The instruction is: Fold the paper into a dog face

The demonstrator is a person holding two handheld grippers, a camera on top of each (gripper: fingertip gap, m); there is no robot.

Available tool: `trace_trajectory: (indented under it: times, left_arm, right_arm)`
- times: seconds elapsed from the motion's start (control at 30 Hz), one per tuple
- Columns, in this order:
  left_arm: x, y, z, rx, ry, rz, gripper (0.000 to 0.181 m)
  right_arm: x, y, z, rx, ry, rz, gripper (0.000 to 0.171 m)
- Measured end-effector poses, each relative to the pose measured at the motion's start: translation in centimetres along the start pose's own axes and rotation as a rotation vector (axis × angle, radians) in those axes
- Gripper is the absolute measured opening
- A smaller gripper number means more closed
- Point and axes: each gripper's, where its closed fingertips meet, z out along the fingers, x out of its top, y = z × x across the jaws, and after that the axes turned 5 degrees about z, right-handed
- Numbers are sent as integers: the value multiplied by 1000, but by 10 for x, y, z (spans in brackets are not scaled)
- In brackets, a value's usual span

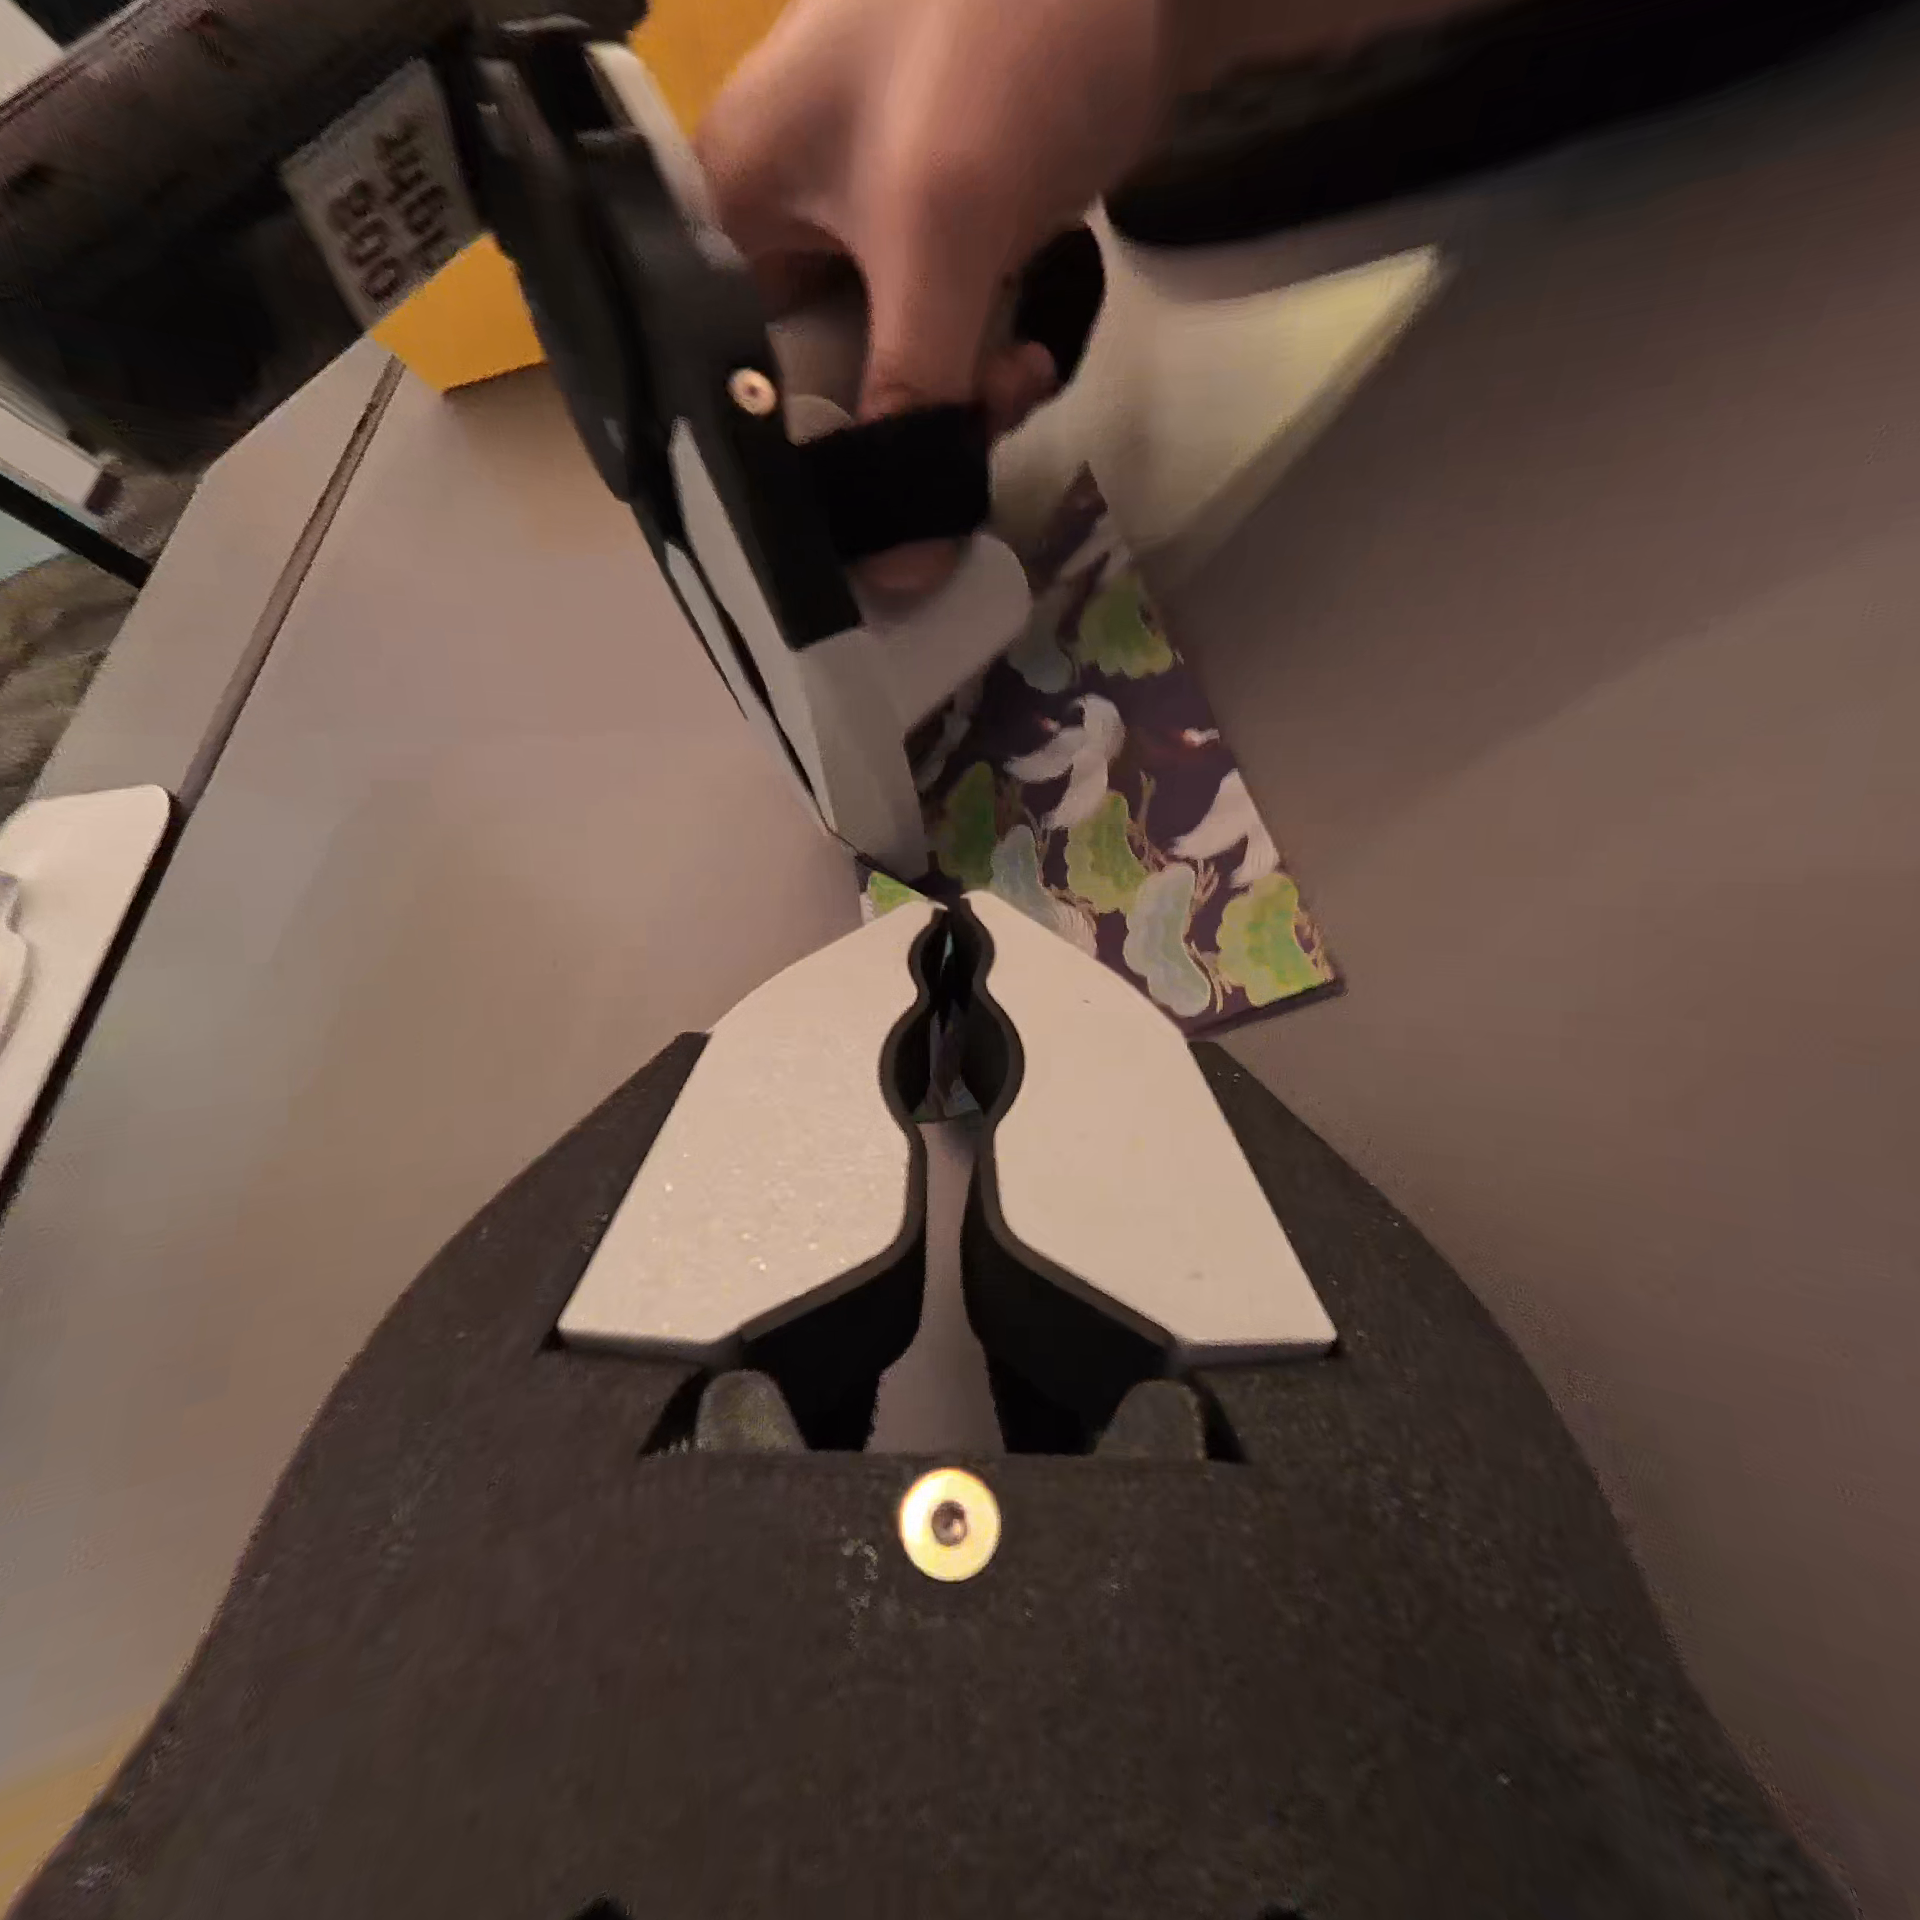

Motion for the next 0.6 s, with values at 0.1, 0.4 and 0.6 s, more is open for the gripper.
trace_trajectory:
  times: [0.1, 0.4, 0.6]
  left_arm:
    - [-8, 6, 2, -33, -59, 92, 0]
    - [-26, 12, 6, -143, -158, 160, 1]
    - [-27, 13, 6, -183, -153, 103, 1]
  right_arm:
    - [-1, 0, 0, 10, -20, -12, 2]
    - [-1, 0, 1, 16, -25, -18, 2]
    - [-1, -1, 0, 41, -15, -31, 1]
